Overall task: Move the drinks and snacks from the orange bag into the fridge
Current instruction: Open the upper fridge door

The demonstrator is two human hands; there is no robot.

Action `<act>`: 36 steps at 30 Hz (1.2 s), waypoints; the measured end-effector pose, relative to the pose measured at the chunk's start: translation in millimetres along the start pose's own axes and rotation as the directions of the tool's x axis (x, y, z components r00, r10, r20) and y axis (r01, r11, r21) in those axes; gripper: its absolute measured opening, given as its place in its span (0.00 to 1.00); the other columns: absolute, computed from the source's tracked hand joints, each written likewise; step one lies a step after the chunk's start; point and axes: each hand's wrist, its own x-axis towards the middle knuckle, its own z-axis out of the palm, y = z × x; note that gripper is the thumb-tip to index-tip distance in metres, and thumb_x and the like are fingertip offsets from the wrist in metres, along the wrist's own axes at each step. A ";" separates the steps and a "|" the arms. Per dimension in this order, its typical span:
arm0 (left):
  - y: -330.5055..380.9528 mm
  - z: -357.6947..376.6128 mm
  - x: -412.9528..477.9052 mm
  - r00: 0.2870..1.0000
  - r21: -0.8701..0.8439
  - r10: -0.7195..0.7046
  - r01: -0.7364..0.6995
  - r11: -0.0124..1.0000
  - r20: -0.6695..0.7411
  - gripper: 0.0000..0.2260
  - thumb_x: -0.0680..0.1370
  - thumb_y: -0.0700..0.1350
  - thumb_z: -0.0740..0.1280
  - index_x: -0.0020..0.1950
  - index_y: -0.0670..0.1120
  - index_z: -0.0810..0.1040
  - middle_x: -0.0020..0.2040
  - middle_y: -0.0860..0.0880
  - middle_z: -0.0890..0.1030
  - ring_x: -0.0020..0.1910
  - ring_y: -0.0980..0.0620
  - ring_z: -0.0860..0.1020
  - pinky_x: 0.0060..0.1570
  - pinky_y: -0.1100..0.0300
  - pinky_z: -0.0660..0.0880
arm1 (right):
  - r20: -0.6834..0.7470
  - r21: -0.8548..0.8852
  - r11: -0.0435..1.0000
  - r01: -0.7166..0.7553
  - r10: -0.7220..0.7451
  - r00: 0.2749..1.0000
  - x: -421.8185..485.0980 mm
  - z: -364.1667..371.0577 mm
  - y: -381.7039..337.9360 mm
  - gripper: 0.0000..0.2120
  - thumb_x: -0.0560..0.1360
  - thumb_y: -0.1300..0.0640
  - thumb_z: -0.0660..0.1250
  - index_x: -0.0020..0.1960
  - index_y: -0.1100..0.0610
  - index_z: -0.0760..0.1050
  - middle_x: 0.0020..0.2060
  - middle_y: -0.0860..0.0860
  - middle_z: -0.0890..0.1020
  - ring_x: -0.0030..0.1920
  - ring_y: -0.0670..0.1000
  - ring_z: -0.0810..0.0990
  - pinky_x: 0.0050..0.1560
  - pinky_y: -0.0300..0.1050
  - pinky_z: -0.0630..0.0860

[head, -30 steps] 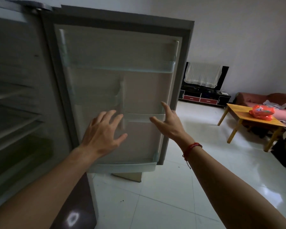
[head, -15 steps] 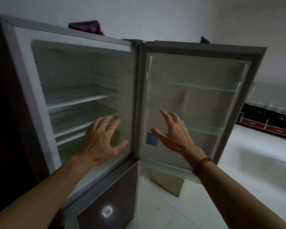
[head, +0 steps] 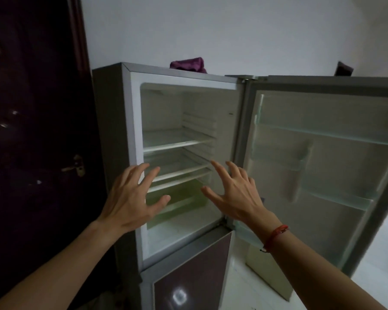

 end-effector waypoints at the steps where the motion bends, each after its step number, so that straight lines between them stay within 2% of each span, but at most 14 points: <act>1: -2.6 -2.2 -1.3 1.000 0.005 -0.006 0.006 1.000 0.000 0.36 0.73 0.70 0.55 0.74 0.49 0.68 0.73 0.45 0.68 0.71 0.44 0.65 0.65 0.44 0.68 | -0.001 -0.006 1.000 0.011 -0.011 1.000 0.6 0.7 -3.1 0.38 0.76 0.28 0.54 0.81 0.39 0.47 0.80 0.57 0.55 0.78 0.60 0.57 0.74 0.60 0.60; 10: -2.7 -2.8 -2.1 1.000 0.000 -0.021 0.021 1.000 -0.013 0.36 0.73 0.69 0.54 0.75 0.50 0.66 0.73 0.45 0.67 0.73 0.45 0.64 0.67 0.46 0.67 | 0.015 -0.052 0.998 0.047 -0.046 0.999 -1.2 1.5 -7.2 0.37 0.77 0.29 0.52 0.81 0.40 0.46 0.80 0.57 0.55 0.78 0.60 0.57 0.75 0.60 0.59; 18: 30.6 18.3 18.5 0.998 -0.054 0.055 -0.057 0.997 -0.022 0.34 0.74 0.69 0.56 0.74 0.51 0.66 0.72 0.46 0.68 0.70 0.46 0.66 0.64 0.47 0.69 | 0.011 -0.095 0.995 -0.025 0.026 1.000 -12.7 -14.8 27.0 0.37 0.77 0.29 0.53 0.81 0.40 0.46 0.79 0.57 0.58 0.77 0.60 0.60 0.73 0.58 0.61; 28: 118.7 59.3 56.6 0.975 -0.221 0.219 -0.219 0.950 -0.022 0.35 0.72 0.68 0.57 0.72 0.49 0.70 0.70 0.45 0.71 0.69 0.44 0.68 0.64 0.46 0.70 | -0.021 -0.184 0.945 -0.272 0.272 0.962 -64.0 -47.6 100.9 0.37 0.77 0.29 0.53 0.81 0.40 0.46 0.80 0.58 0.56 0.78 0.60 0.58 0.74 0.59 0.60; 32: 151.5 78.4 68.9 0.940 -0.310 0.339 -0.330 0.892 -0.024 0.35 0.72 0.69 0.58 0.73 0.50 0.70 0.70 0.44 0.71 0.68 0.42 0.68 0.65 0.47 0.68 | -0.084 -0.245 0.882 -0.403 0.395 0.915 -96.1 -64.8 116.4 0.37 0.77 0.28 0.54 0.81 0.39 0.47 0.80 0.58 0.56 0.78 0.60 0.58 0.74 0.59 0.60; 36: 185.0 89.2 68.3 0.879 -0.400 0.475 -0.454 0.796 -0.054 0.34 0.72 0.69 0.58 0.72 0.50 0.71 0.69 0.44 0.72 0.67 0.41 0.70 0.65 0.46 0.70 | -0.143 -0.284 0.788 -0.547 0.529 0.837 -142.0 -81.4 115.8 0.37 0.77 0.29 0.55 0.80 0.40 0.49 0.79 0.58 0.58 0.77 0.60 0.59 0.72 0.58 0.62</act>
